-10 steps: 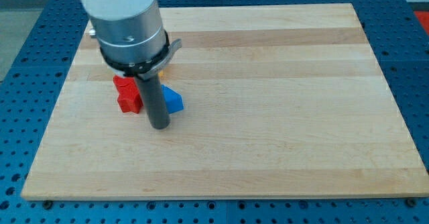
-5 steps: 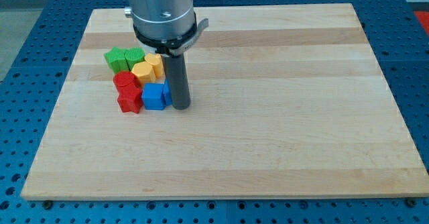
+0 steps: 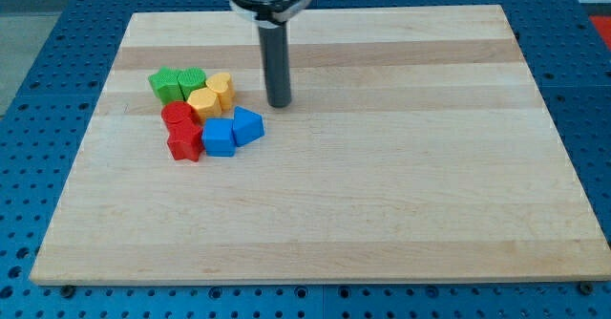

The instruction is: Push the blue blocks into the red star

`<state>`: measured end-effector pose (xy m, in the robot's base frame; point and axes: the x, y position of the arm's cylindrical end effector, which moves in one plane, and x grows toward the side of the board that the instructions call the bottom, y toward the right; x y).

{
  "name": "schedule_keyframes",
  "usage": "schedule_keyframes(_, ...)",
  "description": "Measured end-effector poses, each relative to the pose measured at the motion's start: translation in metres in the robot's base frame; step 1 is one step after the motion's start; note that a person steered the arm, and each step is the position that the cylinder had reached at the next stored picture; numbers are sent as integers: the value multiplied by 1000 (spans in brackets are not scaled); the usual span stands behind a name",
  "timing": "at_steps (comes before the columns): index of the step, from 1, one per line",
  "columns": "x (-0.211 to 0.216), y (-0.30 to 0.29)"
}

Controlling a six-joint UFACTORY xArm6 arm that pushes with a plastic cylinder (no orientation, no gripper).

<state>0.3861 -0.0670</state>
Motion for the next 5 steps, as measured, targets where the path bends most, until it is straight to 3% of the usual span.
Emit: schedule_keyframes(5, 35, -23)
